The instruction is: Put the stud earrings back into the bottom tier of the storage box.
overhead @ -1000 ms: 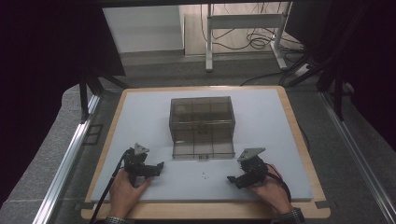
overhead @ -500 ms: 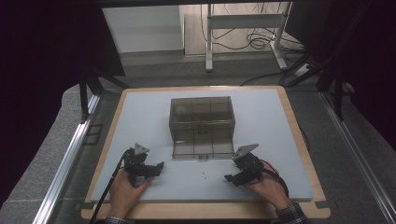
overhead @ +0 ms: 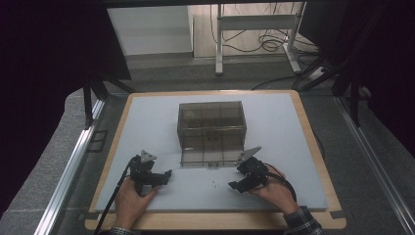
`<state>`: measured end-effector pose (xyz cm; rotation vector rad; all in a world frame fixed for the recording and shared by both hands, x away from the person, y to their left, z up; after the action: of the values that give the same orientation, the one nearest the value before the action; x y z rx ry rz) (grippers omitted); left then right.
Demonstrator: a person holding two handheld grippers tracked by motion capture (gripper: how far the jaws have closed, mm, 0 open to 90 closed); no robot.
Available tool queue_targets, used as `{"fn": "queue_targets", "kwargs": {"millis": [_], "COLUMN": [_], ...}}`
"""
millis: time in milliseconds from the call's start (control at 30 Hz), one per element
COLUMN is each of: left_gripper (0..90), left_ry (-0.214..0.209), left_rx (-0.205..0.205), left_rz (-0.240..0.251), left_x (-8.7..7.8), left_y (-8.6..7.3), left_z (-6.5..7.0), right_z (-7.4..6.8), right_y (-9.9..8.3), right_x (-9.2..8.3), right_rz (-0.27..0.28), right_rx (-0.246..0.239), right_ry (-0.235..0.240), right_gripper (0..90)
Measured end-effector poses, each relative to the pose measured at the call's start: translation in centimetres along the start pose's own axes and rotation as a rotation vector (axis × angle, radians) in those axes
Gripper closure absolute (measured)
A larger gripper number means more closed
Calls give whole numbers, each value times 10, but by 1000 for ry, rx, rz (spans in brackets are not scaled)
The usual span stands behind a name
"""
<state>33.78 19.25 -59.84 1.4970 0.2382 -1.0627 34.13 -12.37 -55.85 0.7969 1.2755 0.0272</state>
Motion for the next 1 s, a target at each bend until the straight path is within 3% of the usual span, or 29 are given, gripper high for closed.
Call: {"fn": "queue_targets", "kwargs": {"millis": [1000], "left_gripper": [0], "left_ry": [-1], "left_rx": [-7], "left_rz": [2], "left_x": [0], "left_y": [0], "left_z": [0], "right_z": [-15], "right_y": [30], "right_x": [13], "right_rz": [-54], "right_rx": [-81], "right_ry": [92], "right_gripper": [557]}}
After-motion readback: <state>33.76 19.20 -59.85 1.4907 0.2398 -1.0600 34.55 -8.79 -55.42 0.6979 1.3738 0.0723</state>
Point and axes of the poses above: each handheld gripper's, and its own axes: x roughly forward along the jaws, y roughly out of its top, z roughly to its right, the point moved 6 cm from there along x, roughly forward along the jaws, and after that the axes turned 7 degrees about -y, right-handed, at the moved point
